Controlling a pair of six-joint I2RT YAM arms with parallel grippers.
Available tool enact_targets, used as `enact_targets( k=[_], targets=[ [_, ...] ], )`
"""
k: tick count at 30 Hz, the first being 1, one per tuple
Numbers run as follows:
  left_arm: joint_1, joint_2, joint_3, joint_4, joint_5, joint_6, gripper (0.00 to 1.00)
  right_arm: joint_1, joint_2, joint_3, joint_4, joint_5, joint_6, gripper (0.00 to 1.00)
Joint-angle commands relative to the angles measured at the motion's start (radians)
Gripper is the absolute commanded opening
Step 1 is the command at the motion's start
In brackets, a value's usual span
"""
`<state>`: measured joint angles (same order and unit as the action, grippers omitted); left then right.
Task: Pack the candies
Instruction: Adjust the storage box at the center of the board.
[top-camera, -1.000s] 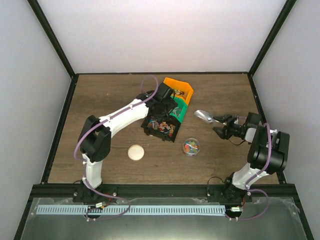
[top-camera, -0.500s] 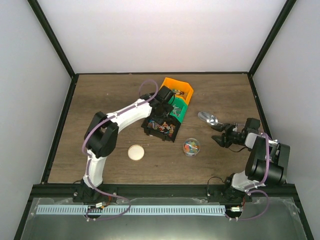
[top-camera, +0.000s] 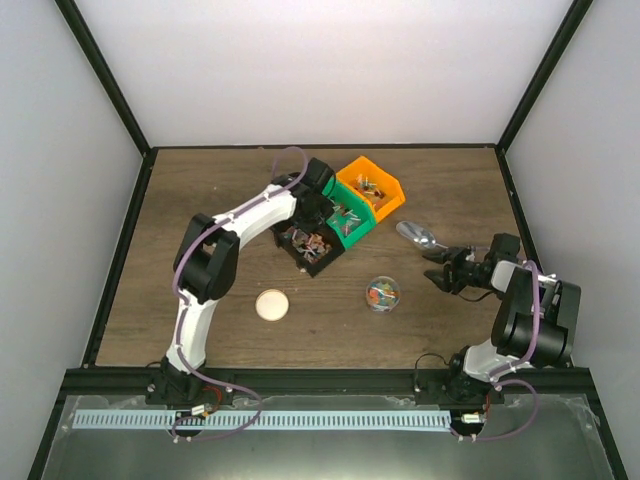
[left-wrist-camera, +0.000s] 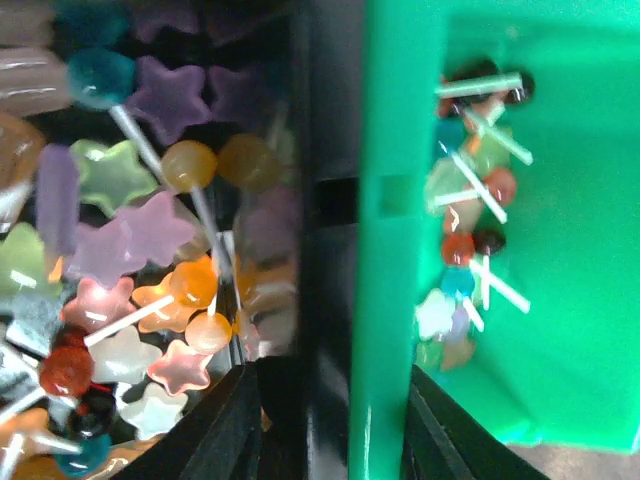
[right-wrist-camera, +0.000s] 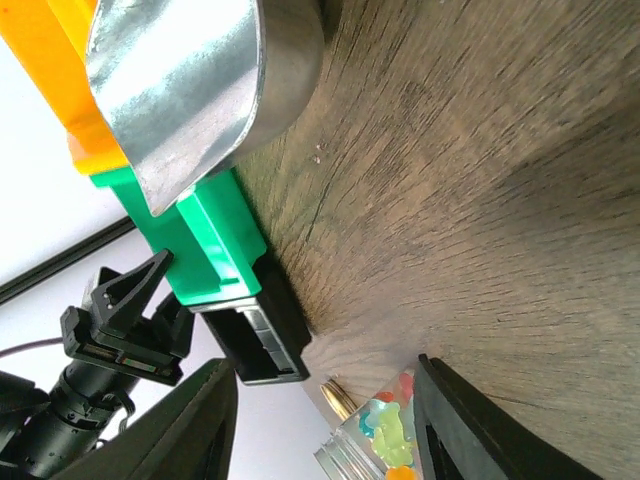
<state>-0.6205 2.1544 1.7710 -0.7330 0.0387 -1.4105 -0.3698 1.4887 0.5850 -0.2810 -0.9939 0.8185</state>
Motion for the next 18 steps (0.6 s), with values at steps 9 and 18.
enact_targets(
  k=[9,18],
  targets=[
    [0.158,0.079,0.179,-0.096,0.109,0.564,0.28,0.004,-0.051,0.084,-0.087,-0.007,-0.057,0.48],
    [0.190,0.153,0.384,-0.247,0.087,0.798,0.60,0.064,-0.139,0.138,-0.170,0.030,-0.114,0.45]
  ],
)
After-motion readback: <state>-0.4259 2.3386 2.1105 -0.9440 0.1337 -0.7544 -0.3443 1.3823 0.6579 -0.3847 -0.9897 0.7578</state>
